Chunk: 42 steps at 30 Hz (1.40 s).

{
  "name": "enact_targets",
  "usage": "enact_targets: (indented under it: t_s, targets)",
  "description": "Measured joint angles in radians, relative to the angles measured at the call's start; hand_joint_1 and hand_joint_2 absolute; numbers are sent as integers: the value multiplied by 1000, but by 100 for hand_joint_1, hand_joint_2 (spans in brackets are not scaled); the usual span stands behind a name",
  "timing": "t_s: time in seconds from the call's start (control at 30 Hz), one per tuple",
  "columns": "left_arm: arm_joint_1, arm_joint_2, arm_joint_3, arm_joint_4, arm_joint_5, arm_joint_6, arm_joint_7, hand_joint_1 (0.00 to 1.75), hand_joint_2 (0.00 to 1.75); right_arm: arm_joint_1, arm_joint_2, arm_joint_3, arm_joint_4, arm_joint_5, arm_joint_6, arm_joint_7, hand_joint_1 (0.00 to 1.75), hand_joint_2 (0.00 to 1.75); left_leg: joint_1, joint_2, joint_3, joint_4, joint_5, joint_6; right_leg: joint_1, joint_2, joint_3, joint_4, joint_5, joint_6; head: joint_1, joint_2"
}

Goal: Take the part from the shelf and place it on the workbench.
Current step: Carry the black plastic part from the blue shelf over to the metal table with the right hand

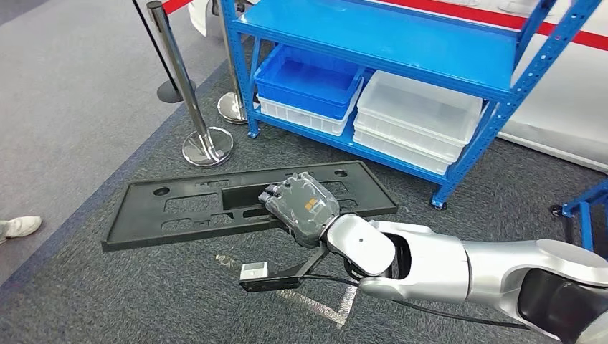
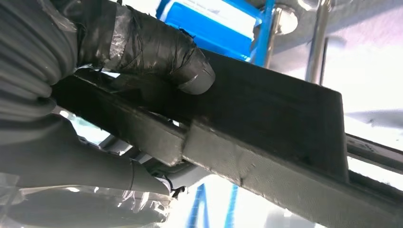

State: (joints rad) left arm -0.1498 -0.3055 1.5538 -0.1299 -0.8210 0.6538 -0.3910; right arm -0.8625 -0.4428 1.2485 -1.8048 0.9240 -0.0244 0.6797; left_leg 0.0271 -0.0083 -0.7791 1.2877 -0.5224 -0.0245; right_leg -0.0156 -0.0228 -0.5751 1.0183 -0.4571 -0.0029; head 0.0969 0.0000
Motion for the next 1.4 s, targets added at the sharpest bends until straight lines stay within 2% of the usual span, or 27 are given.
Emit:
enact_targets:
  t_s: [0.03,0.07,0.13,0.2,0.27,0.3,0.37,0.43,0.47,0.5,0.53,0.57,0.6,0.67,0.73,0.8,0.87,0.93,1.0,1.03,1.07,1.1,1.17,1.23,1.3,1.33,1.4]
  targets:
    - [0,0,-1,0,-4,13,-17,0,175,7,-6,-2,-3,6,15,5,175,175,-1,3,6,-10,16,4,3,-16,2,1,-3,-1,0,0]
    - [1,0,-1,0,-6,24,-40,0,175,12,-13,-6,-8,11,29,10,175,175,-4,12,32,-59,46,10,6,-30,5,2,-6,-2,0,0]
    - [1,1,-1,-1,-1,34,-83,0,175,17,-27,-23,-22,17,65,16,175,175,-18,58,100,-188,94,25,13,-53,10,5,-14,1,0,0]
    - [-1,2,-1,-1,4,29,-110,0,175,15,-43,-47,-37,17,127,18,175,175,-32,86,131,-250,105,38,20,-75,13,6,-20,8,1,0]
    - [-2,4,-1,-1,8,17,-102,0,175,5,-53,-69,-47,7,213,19,175,175,-34,66,130,-256,107,47,24,-98,18,2,-22,14,3,0]
    - [-1,4,-1,-1,10,7,-88,0,175,-5,-56,-78,-50,0,258,19,175,175,-31,54,132,-263,110,52,23,-99,19,3,-26,18,3,0]
    - [0,6,-1,-1,15,-19,-43,0,175,-32,-63,-99,-53,-17,339,20,175,175,-25,32,137,-275,118,63,16,-58,3,42,-56,26,5,0]
    - [0,5,-1,-1,24,-43,19,0,175,-68,-69,-123,-53,-34,416,20,175,175,-22,11,139,-280,121,68,12,0,-54,163,-116,32,8,0]
    - [1,4,-1,-1,32,-51,49,0,175,-83,-72,-135,-53,-40,447,21,175,175,-22,-2,139,-280,122,69,12,13,-89,232,-139,34,9,0]
    - [2,4,0,-1,39,-57,71,0,175,-92,-74,-147,-52,-43,469,21,175,175,-21,-17,139,-279,122,69,11,19,-114,278,-145,36,8,0]
    - [3,3,0,-1,46,-61,86,0,175,-97,-77,-159,-51,-45,483,22,175,175,-21,-33,141,-278,121,68,10,22,-125,288,-130,37,9,0]
    - [4,2,0,-1,52,-64,93,0,175,-103,-79,-170,-51,-46,494,22,175,175,-19,-50,143,-276,120,67,7,25,-118,257,-96,38,9,0]
    - [5,1,0,-1,58,-65,98,0,175,-110,-82,-182,-51,-45,508,22,175,175,-18,-66,144,-273,118,65,3,37,-97,194,-50,39,9,0]
    - [5,-1,0,-1,76,-66,100,0,175,-120,-90,-210,-51,-33,546,22,175,175,-17,-96,139,-264,115,57,-7,90,-52,70,10,41,7,0]
    - [5,-2,0,-1,101,-66,87,0,175,-112,-103,-253,-51,-14,594,22,175,175,-13,-123,125,-259,118,45,-9,118,-33,22,11,37,6,0]
    - [8,-3,1,-1,122,-66,57,0,175,-90,-115,-308,-56,0,636,22,175,175,-10,-140,113,-259,123,33,-9,93,-26,12,9,28,6,0]
    - [11,-3,1,-1,133,-64,27,0,175,-71,-129,-365,-66,4,665,23,175,175,-17,-94,94,-225,101,23,-12,66,-19,3,12,16,1,0]
    - [11,-4,1,-1,137,-62,9,0,175,-57,-146,-415,-76,5,676,23,175,175,-21,-24,43,-115,45,18,-9,38,-14,-1,12,5,-3,0]
    - [10,-4,1,-1,139,-62,2,0,175,-43,-158,-454,-85,5,683,23,175,175,-19,-1,-12,-1,5,16,-5,11,-13,0,8,0,-4,0]
    - [9,-4,1,-1,139,-63,-2,0,175,-37,-161,-469,-89,7,687,23,175,175,-18,3,-19,16,8,18,-2,-3,-12,1,6,0,-4,0]
    - [9,-4,1,-1,139,-64,-7,0,175,-31,-163,-481,-94,10,692,23,175,175,-19,6,-7,-6,27,22,0,-14,-10,2,4,-1,-4,0]
    - [9,-3,1,-1,139,-68,-13,0,175,-26,-165,-493,-100,12,699,22,175,175,-22,14,23,-61,58,29,2,-25,-6,2,1,0,-4,0]
    - [9,-3,1,-1,138,-78,-25,0,175,-21,-169,-518,-113,14,715,22,175,175,-38,60,95,-194,103,47,8,-48,1,2,-6,3,-4,0]
    - [6,-3,1,-1,135,-89,-30,0,175,-21,-175,-544,-123,14,728,22,175,175,-51,83,128,-259,109,61,14,-73,5,1,-12,9,-4,0]
    - [6,-3,1,-1,131,-95,-30,0,175,-21,-178,-564,-129,14,734,22,175,175,-50,58,131,-270,111,68,18,-98,10,-3,-16,15,-3,0]
    - [6,-3,1,-1,130,-96,-31,0,175,-21,-178,-573,-132,14,736,21,175,175,-47,44,136,-279,115,72,17,-93,11,0,-24,19,-3,0]
    - [7,-4,1,-1,130,-97,-31,0,175,-21,-180,-591,-139,13,737,20,175,175,-40,23,146,-294,122,83,11,-45,-11,59,-64,24,-2,0]
